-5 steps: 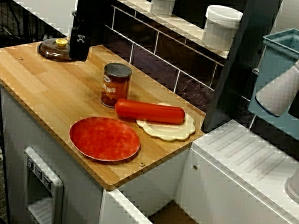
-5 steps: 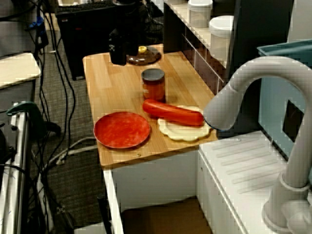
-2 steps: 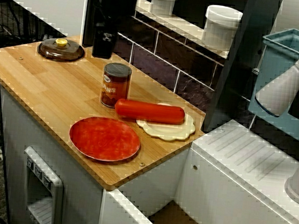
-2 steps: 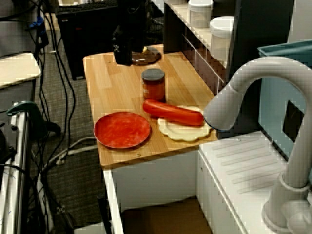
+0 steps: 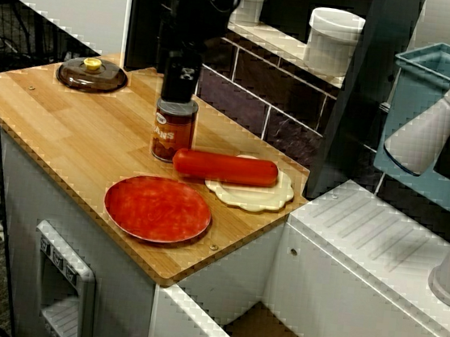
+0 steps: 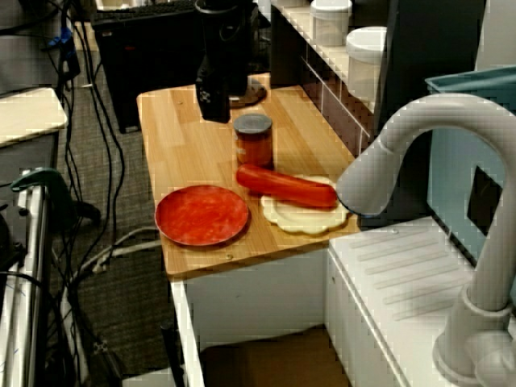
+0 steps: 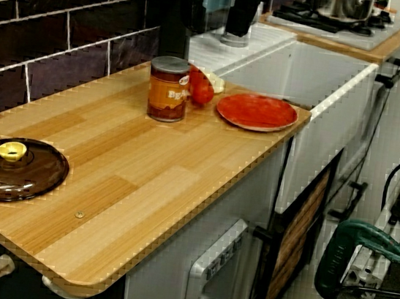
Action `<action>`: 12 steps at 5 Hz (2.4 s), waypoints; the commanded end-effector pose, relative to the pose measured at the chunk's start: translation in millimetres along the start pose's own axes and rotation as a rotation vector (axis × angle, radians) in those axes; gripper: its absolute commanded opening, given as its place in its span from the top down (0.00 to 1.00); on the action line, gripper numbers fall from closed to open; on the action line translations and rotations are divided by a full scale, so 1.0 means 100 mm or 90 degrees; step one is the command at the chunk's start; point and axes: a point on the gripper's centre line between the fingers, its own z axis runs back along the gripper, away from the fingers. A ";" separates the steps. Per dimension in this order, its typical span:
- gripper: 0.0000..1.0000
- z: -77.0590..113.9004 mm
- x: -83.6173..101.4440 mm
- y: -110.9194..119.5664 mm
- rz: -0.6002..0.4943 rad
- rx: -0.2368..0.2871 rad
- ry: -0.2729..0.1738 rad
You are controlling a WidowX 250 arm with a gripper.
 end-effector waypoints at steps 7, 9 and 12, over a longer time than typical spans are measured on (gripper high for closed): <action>0.00 -0.49 0.56 -0.19 0.104 -0.015 -0.075; 0.00 -0.55 0.54 -0.18 0.094 -0.027 -0.101; 1.00 -0.50 0.43 -0.10 0.098 -0.047 -0.105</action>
